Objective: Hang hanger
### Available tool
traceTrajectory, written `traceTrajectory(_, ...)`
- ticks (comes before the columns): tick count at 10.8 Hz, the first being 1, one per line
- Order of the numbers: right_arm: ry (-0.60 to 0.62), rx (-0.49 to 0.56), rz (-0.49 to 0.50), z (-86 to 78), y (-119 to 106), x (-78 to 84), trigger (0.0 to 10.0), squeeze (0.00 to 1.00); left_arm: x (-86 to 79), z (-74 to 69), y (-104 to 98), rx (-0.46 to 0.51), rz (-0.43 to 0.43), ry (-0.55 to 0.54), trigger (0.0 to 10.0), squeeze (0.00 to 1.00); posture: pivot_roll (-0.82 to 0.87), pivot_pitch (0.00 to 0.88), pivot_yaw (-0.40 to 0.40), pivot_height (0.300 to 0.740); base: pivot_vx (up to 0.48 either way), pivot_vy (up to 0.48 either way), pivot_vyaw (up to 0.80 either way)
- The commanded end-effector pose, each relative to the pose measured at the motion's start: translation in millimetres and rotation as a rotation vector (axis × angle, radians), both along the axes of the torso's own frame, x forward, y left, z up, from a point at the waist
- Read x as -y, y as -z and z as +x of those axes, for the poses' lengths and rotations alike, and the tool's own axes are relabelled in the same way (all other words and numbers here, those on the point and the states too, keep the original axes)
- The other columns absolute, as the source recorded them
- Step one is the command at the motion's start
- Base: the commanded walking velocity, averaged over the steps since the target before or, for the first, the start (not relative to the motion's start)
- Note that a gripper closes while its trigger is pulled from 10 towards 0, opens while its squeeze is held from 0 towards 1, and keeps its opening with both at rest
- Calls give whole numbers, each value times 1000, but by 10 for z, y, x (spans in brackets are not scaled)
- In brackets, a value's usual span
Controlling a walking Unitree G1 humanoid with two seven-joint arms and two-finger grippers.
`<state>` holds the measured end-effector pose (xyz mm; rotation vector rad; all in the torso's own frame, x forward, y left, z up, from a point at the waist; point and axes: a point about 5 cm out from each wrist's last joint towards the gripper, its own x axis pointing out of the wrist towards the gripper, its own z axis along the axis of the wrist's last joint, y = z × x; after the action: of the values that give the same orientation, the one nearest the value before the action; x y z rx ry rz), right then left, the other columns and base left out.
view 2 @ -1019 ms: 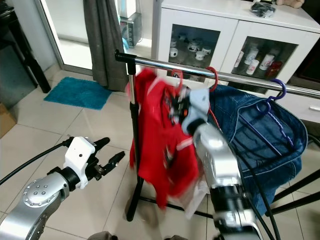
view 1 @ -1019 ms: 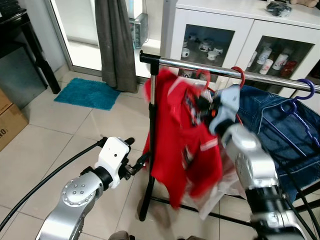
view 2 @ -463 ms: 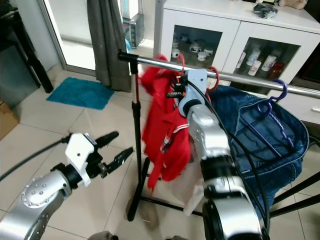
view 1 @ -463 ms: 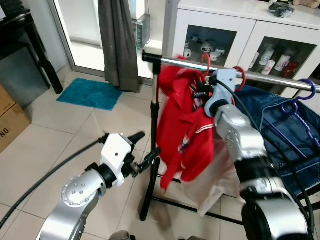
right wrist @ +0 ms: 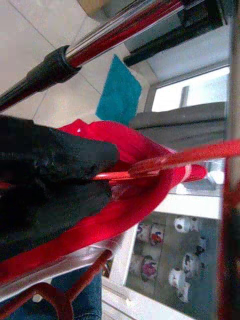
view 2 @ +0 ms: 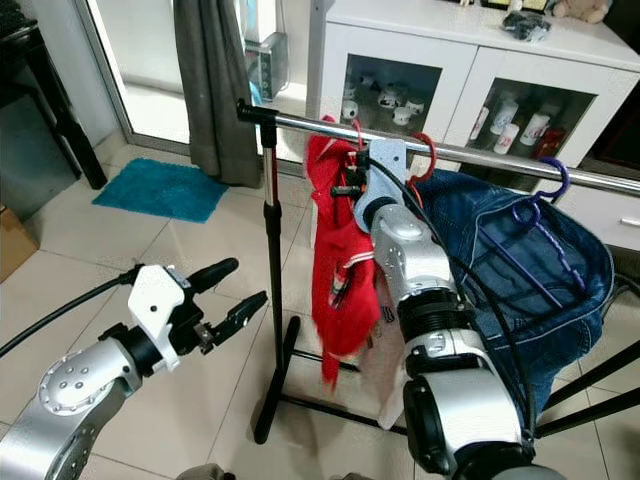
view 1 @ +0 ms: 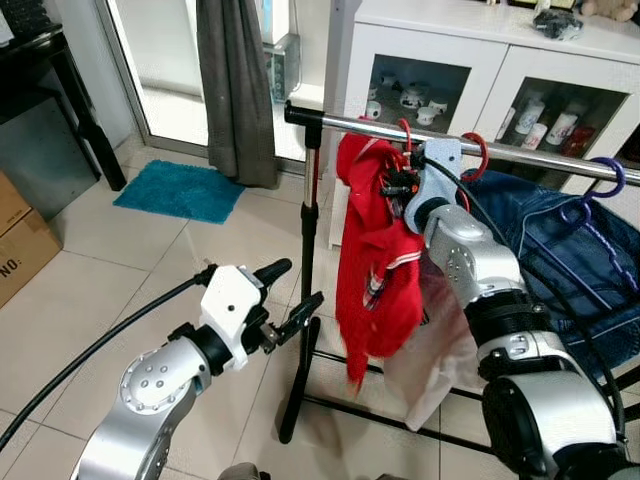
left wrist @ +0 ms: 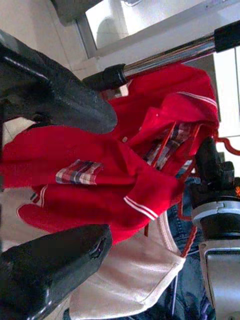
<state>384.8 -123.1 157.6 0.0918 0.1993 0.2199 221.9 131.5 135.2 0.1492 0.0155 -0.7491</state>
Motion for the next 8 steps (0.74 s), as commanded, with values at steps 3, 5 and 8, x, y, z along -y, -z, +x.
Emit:
traceTrajectory(3, 14, -62, -35, 66, 33, 83, 10000, 1000, -6, 21, 8, 1, 26, 18, 10000, 0, 50, 0, -26, 740, 0, 0, 0)
traceTrajectory(5, -1, -81, -57, 116, 22, 75, 10000, 1000, -33, 64, 32, -2, 44, 14, 10000, 0, 54, 0, -30, 740, 0, 0, 0)
traceTrajectory(8, -44, -124, -63, 156, 32, 115, 10000, 0, -26, 66, 13, -13, 50, 44, 10000, 0, 58, 0, -29, 740, 0, 0, 0)
